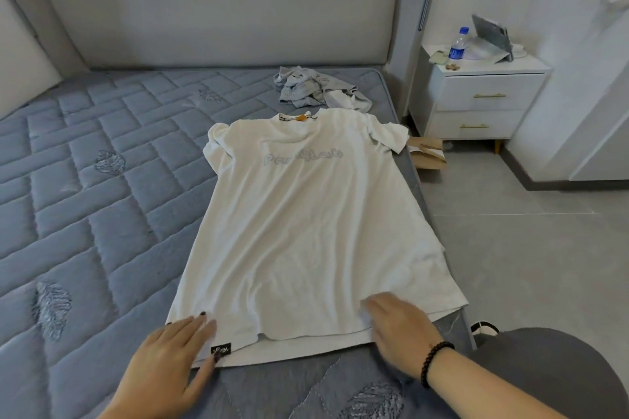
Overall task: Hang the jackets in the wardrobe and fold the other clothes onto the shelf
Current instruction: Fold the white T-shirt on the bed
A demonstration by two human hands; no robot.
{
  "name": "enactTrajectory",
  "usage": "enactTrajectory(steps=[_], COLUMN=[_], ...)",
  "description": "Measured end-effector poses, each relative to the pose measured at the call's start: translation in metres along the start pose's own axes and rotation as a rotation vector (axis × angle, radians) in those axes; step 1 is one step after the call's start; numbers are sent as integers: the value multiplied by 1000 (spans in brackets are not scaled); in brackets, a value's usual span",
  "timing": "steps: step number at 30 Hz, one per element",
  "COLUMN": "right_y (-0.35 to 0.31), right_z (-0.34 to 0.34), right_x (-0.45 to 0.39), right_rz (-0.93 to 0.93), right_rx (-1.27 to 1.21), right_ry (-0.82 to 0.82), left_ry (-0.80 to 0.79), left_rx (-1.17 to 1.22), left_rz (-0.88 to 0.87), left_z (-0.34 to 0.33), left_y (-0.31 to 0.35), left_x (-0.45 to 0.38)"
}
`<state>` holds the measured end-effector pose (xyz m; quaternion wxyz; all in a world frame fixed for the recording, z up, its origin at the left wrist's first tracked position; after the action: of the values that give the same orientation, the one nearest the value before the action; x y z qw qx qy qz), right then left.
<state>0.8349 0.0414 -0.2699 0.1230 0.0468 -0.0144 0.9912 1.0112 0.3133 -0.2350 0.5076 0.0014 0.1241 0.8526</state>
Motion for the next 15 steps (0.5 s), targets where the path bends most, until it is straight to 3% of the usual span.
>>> enactTrajectory(steps=[4,7,15], right_y=[47,71,89], right_z=[-4,-11,-5], right_x=[-2,8,13], right_rz=[-190,-309,-243], right_rx=[171,165,305], right_ry=[-93,-170,-215], left_ry=[13,0,26], left_rx=[97,94,-3], left_rz=[-60,-140,-277], left_z=[-14,-28,-31], left_y=[34,52,60], left_x=[-20,-34,-40])
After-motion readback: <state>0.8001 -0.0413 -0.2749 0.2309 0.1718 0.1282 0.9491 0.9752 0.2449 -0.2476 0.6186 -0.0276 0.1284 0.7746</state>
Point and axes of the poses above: each hand's wrist, its own x-axis away from the middle knuckle, its own z-axis out of the back of the hand, y = z × x, the point moved 7 cm from there along -x, towards the middle knuckle, and after that the axes turned 12 degrees about x, right-handed, at the moved point
